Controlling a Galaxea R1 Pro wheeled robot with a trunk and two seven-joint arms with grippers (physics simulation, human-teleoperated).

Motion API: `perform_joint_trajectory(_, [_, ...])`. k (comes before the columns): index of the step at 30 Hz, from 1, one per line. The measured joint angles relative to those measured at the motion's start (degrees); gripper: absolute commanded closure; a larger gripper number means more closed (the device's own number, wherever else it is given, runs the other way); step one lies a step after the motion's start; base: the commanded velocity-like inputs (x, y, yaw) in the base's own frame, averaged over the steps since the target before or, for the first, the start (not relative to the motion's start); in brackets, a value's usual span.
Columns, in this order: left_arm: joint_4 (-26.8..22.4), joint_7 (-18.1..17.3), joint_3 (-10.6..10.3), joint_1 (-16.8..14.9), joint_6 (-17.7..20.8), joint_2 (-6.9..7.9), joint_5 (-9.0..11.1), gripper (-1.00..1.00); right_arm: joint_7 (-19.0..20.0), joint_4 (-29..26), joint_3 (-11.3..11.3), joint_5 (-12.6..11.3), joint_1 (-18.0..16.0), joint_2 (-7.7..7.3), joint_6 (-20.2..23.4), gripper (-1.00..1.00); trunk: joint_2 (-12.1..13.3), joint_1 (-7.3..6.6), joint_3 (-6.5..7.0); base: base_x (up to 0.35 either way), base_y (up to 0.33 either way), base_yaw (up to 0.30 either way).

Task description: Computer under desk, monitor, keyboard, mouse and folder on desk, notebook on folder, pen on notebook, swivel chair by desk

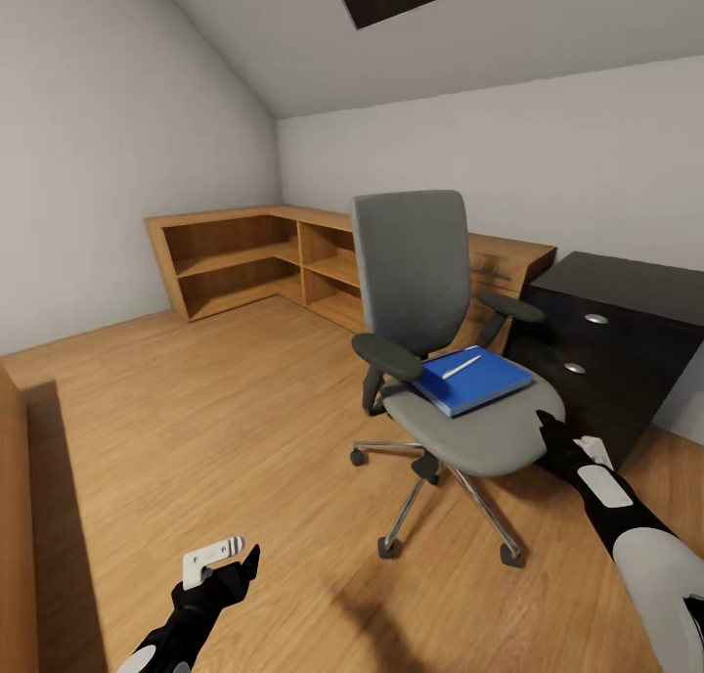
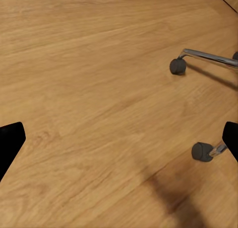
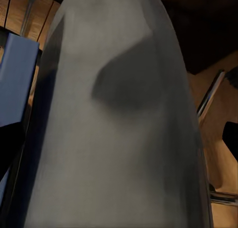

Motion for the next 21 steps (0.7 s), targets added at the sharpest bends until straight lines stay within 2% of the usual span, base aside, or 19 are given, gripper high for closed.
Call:
perform_joint_trajectory(13, [0.06,0.00,0.00,0.00,0.01,0.00,0.01,-1.00,0.03,-0.12,0.03,-0.16,0.01,-0.02,0.17,-1.00,0.00,0.02,0.00,-0.031,0.009,0.000])
perform_joint_trajectory(21, [0.06,0.00,0.08,0.00,0.00,0.00,0.01,-1.00,0.08,0.08,0.17,-0.26,0.03,0.55,0.05,-1.00,0.00,0.00,0.00,-0.003,0.001,0.003])
